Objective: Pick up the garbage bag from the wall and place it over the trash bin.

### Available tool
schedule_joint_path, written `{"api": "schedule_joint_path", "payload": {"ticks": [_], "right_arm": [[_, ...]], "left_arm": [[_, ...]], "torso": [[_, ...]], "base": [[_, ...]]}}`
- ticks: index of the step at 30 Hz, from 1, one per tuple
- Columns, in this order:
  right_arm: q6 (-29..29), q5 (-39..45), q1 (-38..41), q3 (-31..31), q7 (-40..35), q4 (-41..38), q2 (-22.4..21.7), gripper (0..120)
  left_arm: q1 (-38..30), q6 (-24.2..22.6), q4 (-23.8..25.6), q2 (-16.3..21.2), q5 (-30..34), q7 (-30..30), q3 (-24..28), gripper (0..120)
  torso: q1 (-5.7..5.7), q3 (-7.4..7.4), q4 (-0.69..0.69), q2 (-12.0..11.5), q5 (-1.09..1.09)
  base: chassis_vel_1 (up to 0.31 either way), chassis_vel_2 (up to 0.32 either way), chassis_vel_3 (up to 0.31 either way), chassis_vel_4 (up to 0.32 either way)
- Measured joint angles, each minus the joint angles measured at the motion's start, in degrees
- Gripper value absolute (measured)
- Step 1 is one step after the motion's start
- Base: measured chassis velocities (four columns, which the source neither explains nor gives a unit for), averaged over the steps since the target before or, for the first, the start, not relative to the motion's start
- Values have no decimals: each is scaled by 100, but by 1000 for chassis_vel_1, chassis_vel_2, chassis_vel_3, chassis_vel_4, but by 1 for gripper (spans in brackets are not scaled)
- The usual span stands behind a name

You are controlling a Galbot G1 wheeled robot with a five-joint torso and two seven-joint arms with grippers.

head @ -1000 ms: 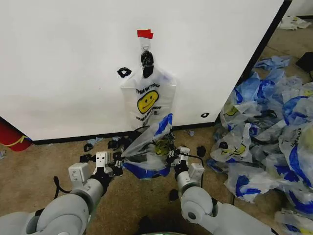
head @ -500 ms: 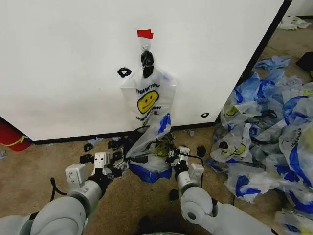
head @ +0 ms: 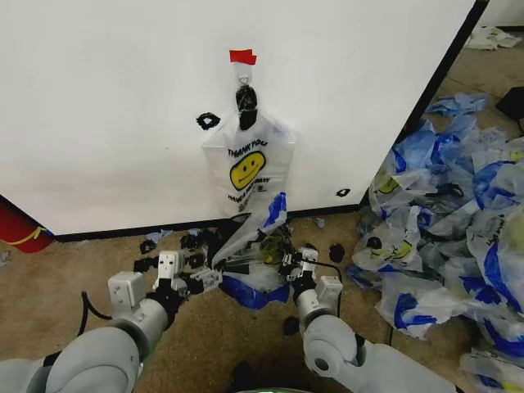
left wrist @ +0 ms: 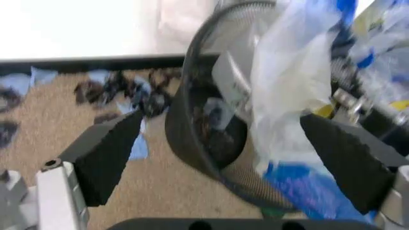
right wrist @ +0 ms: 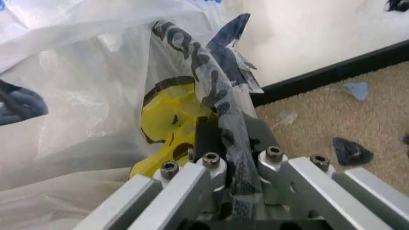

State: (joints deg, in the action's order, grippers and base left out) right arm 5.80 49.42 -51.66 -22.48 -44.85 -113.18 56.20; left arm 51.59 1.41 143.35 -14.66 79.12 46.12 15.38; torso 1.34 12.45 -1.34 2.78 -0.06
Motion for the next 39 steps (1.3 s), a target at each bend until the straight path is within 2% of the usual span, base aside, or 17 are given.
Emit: {"api": "schedule_joint_path", "payload": {"ticks": [3, 12, 18, 21, 28, 39], "right_arm": [[-37, -17, 18, -70, -5, 22, -32, 0], [-61, -36, 218, -470, -26, 25, -3, 0], [-117, -21, 467, -794, -100, 6, 4, 0], [-153, 110, 898, -1276, -127, -81, -118, 0], [-186, 339, 1421, -1714, -150, -165, -254, 0], [-187, 354, 1519, -1920, -119, -366, -354, 0]], "left_arm": [[-186, 0, -2, -20, -37, -149, -151, 97], [-255, -2, -6, -8, -124, -784, -338, 97], [-350, 85, -9, -178, -189, -1116, -149, 97], [-444, 152, -10, -288, -275, -1326, 93, 96], [-529, 233, -166, -426, -429, -1420, 353, 94], [-598, 397, -606, -516, -598, -1534, 428, 93]], "torso": [[0, 0, -3, 0, 0], [0, 0, -1, 0, 1], [0, 0, -1, 0, 0], [0, 0, 0, 0, 0], [0, 0, -1, 0, 0], [0, 0, -1, 0, 0]], "base": [[0, 0, 0, 0], [0, 0, 0, 0], [0, 0, 0, 0], [0, 0, 0, 0], [0, 0, 0, 0], [0, 0, 0, 0]]}}
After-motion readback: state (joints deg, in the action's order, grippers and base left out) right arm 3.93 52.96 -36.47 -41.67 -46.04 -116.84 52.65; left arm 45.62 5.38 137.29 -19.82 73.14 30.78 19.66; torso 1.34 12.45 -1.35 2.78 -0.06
